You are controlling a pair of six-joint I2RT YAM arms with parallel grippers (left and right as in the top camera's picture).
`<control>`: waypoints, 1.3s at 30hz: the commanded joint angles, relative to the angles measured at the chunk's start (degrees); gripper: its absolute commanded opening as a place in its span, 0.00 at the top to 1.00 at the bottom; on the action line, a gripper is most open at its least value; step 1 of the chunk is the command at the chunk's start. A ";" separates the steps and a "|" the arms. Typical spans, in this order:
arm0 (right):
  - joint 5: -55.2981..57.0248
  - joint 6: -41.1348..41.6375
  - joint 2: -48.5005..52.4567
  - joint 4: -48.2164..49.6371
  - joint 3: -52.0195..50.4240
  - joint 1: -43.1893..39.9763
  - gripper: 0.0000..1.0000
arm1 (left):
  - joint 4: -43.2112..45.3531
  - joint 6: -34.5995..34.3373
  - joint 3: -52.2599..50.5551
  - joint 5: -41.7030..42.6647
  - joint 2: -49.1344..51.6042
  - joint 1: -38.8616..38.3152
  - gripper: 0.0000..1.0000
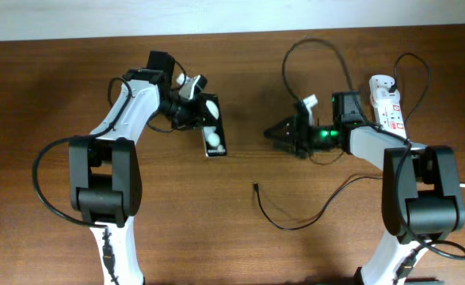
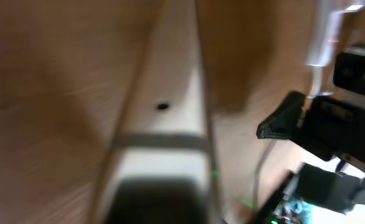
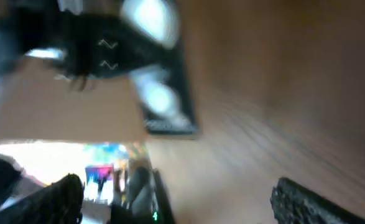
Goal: Plug charger to phone and switch on socket
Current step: 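Move the right gripper down toward the black USB-C cable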
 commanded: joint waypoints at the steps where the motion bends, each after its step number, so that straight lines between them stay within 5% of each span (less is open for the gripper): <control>1: 19.56 -8.41 0.50 -10.36 -0.22 2.25 0.01 | -1.88 -2.93 1.22 -13.00 -1.86 -0.74 1.00; 6: 30.99 -8.66 0.50 -15.17 -0.22 7.78 0.01 | -3.67 -9.25 1.14 -35.87 -1.84 -8.46 1.00; 9: 31.01 -8.66 0.50 -15.13 -0.22 7.69 0.01 | -3.76 -10.08 1.11 -42.18 -1.53 -13.55 1.00; 22: 31.43 -8.66 0.50 -15.19 -0.22 7.69 0.01 | -2.23 -11.15 1.11 -42.38 -1.42 -14.71 0.84; 39: 31.43 -8.66 0.50 -15.19 -0.22 7.69 0.01 | 0.11 -11.34 -2.58 -42.36 -0.44 -14.71 0.86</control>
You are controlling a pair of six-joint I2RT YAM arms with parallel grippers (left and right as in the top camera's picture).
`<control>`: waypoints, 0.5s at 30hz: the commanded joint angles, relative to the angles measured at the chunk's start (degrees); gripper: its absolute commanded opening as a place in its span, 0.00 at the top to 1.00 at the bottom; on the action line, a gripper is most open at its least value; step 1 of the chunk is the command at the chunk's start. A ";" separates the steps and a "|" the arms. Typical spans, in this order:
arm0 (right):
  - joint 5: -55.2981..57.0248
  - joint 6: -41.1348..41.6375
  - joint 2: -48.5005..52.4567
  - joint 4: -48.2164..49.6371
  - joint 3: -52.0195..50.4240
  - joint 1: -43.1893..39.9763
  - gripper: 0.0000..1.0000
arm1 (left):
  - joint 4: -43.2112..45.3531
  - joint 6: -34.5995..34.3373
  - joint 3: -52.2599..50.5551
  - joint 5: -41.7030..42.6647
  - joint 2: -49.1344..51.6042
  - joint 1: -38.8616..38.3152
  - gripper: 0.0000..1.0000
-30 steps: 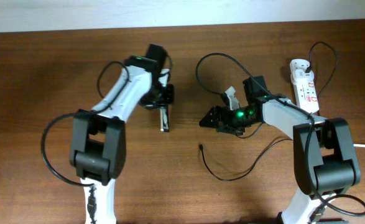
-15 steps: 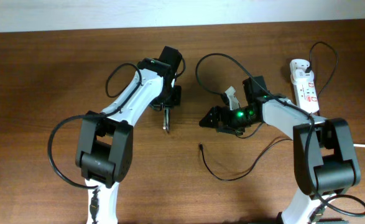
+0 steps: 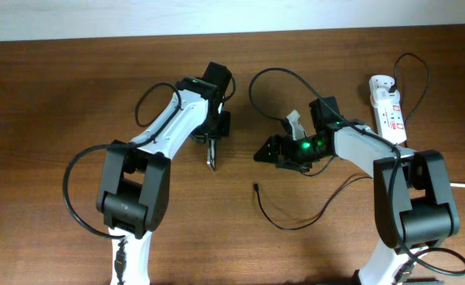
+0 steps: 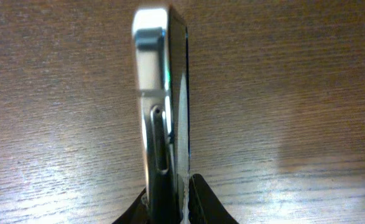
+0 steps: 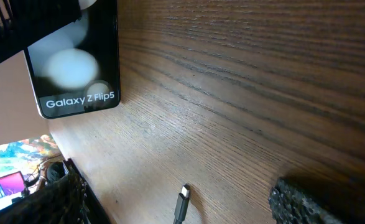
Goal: Plug charger to phone and switch on socket
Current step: 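Move the right gripper down toward the black USB-C cable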
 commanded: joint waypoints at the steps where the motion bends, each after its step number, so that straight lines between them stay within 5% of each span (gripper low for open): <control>1: 10.01 -0.87 2.91 -0.31 -1.73 0.35 0.01 | 0.90 -0.57 -1.79 -0.46 0.85 0.24 0.92; 5: 9.70 -0.63 2.91 -0.26 -1.68 0.22 0.01 | 1.27 -0.55 -1.49 0.74 0.81 0.81 1.00; 7: 5.09 -0.96 2.64 -2.43 0.35 -0.92 0.01 | 0.74 -0.02 -0.26 9.14 0.33 2.99 1.00; 9: 4.61 -2.91 -0.13 -8.07 3.30 -1.25 0.11 | 0.96 3.02 0.28 23.85 -1.20 7.13 1.00; 13: 13.99 -4.74 -7.19 -21.27 6.05 1.29 0.13 | -0.44 13.79 -0.26 50.05 -1.75 15.32 1.00; 15: 18.18 -4.70 -9.49 -26.49 6.05 4.59 0.17 | -2.84 19.37 -0.28 52.74 -1.75 16.98 1.00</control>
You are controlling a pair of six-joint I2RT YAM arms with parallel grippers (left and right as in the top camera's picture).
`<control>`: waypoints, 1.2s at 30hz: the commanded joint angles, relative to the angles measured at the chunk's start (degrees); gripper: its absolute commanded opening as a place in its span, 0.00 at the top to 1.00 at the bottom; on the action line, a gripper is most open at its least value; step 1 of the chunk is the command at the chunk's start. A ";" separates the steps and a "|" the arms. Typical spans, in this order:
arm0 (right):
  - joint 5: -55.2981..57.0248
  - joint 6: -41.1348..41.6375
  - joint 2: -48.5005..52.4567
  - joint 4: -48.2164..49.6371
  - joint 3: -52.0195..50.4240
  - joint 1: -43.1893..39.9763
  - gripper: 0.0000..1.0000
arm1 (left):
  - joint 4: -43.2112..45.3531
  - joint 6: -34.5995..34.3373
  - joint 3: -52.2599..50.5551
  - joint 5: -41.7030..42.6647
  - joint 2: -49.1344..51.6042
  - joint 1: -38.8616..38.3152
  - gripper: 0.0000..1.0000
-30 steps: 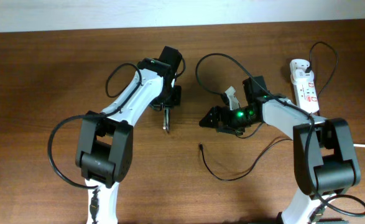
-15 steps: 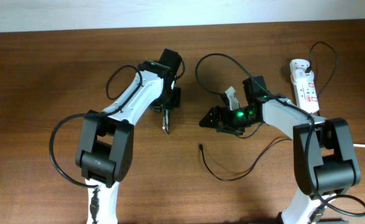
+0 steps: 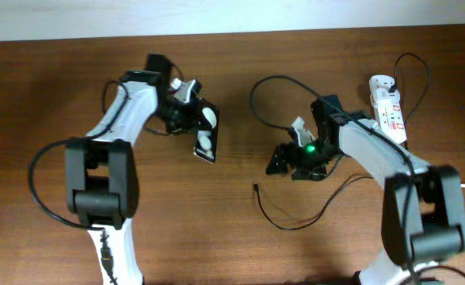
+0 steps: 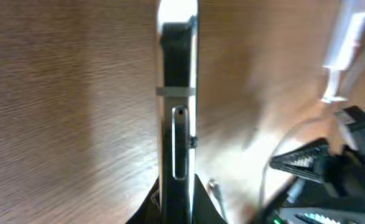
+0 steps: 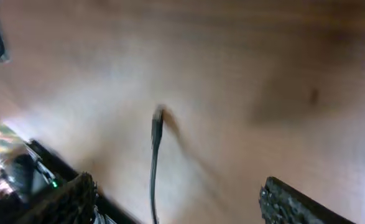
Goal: Plug charger to phone and switch on socket
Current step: 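Move the right gripper down toward the black USB-C cable, then grasp the USB-C cable plug with the right gripper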
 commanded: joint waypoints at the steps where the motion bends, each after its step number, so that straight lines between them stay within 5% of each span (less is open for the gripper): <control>1: 7.50 -0.92 -3.10 -4.07 1.14 4.79 0.18 | -2.27 10.60 0.52 11.96 -1.79 1.01 1.00; 6: 30.29 13.27 -2.89 -3.65 1.11 17.55 0.17 | -0.35 16.31 -1.49 11.76 -1.79 0.74 1.00; 16: 36.35 19.63 -2.67 -0.66 -0.17 27.23 0.18 | 5.16 16.24 -3.98 9.38 -1.79 0.72 1.00; 23: 35.89 18.88 -2.67 1.90 -4.17 27.23 0.20 | 5.16 16.22 -3.98 11.56 -1.79 0.72 1.00; 28: 35.65 18.82 -2.67 2.73 -4.20 27.23 0.40 | 5.16 16.22 -3.98 12.41 -1.79 0.72 1.00; 32: 31.80 5.05 -2.67 3.65 -4.20 27.21 0.48 | 5.14 16.04 -3.98 12.39 -1.79 0.72 1.00; 36: 32.54 4.09 -2.67 7.41 -4.20 27.04 0.48 | 5.14 16.02 -3.98 12.41 -1.79 0.72 1.00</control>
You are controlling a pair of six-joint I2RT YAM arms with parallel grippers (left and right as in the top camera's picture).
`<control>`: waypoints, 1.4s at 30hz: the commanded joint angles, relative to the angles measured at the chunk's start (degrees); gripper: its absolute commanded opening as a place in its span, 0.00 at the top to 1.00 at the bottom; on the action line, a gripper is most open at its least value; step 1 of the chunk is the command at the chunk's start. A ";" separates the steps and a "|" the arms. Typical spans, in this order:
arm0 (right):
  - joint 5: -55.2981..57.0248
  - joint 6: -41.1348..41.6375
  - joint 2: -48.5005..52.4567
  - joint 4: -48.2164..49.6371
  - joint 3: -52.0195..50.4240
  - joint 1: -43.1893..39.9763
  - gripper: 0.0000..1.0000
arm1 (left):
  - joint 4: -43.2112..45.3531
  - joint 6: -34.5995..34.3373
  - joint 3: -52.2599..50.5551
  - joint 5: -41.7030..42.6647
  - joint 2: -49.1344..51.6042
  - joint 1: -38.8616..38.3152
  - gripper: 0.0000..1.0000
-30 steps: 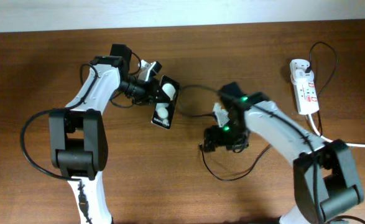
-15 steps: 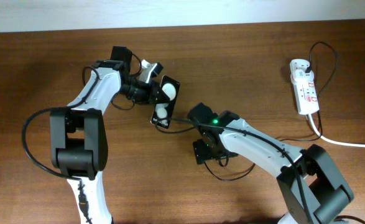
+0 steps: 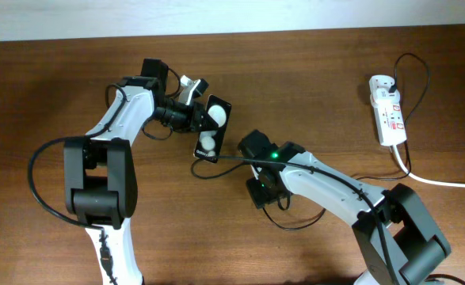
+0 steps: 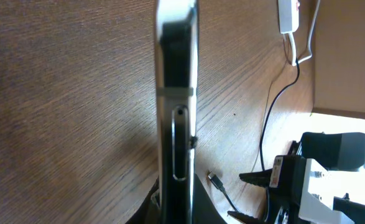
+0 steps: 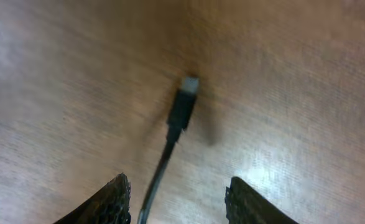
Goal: Plug charger to phone and switch on socket
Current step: 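Grasp the USB-C cable plug with the right gripper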
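Observation:
A black flip phone (image 3: 211,128), open and straight, is gripped in my left gripper (image 3: 194,119) above the table's middle. In the left wrist view the phone (image 4: 176,93) stands edge-on between the fingers (image 4: 201,208). The black charger cable's plug (image 5: 183,106) lies flat on the wood. My right gripper (image 5: 179,199) hangs open right over it, with the cable running between its fingers (image 5: 110,199). In the overhead view the right gripper (image 3: 258,193) covers the plug. The plug (image 4: 214,181) also shows past the phone. The white socket strip (image 3: 388,111) lies at the far right.
The cable (image 3: 295,224) loops over the table below the right arm. The strip's white lead (image 3: 446,184) runs off the right edge, and a black cable (image 3: 410,67) curls around the strip. The table's far edge meets a white wall (image 3: 232,16).
My right gripper has moved down and left, from right of the plug to directly over it. The left gripper still holds the phone, now tilted and a little further right.
My left gripper held the phone left of centre while the right gripper stood open beside it. Then the phone was turned on edge, then tilted back, the right gripper lower each time. Now the right gripper straddles the plug.

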 commanded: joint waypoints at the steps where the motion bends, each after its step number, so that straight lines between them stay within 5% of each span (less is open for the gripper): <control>1: -0.94 -1.75 -0.24 1.88 -0.31 0.17 0.50 | 0.09 0.68 -0.44 2.62 -1.77 -0.04 1.00; 9: -2.54 -1.79 -0.22 3.80 -0.31 0.15 0.52 | 0.11 -0.83 -0.44 2.60 -1.77 -0.04 1.00; 23: -1.64 -0.07 0.59 4.83 -2.67 0.15 0.82 | 0.11 -0.83 -0.44 2.60 -1.77 -0.04 1.00; 33: -0.55 -0.04 2.32 5.53 -2.67 0.15 0.78 | 0.07 -0.85 -0.44 2.60 -1.77 -0.04 1.00; 37: -0.59 -0.04 2.49 5.68 -2.58 0.11 0.87 | 0.11 -1.84 -0.44 2.60 -1.77 -0.04 1.00; 38: -0.59 -0.07 2.49 5.55 -2.54 0.11 0.86 | 0.11 -1.88 -0.44 2.60 -1.77 -0.04 1.00; 39: -0.57 -0.07 2.49 5.46 -2.40 0.11 0.59 | 0.11 -1.86 -0.44 2.60 -1.77 -0.04 1.00; 42: -0.35 0.79 2.49 5.49 -2.21 -0.68 0.52 | 0.11 -1.86 -0.44 2.56 -1.77 -0.04 1.00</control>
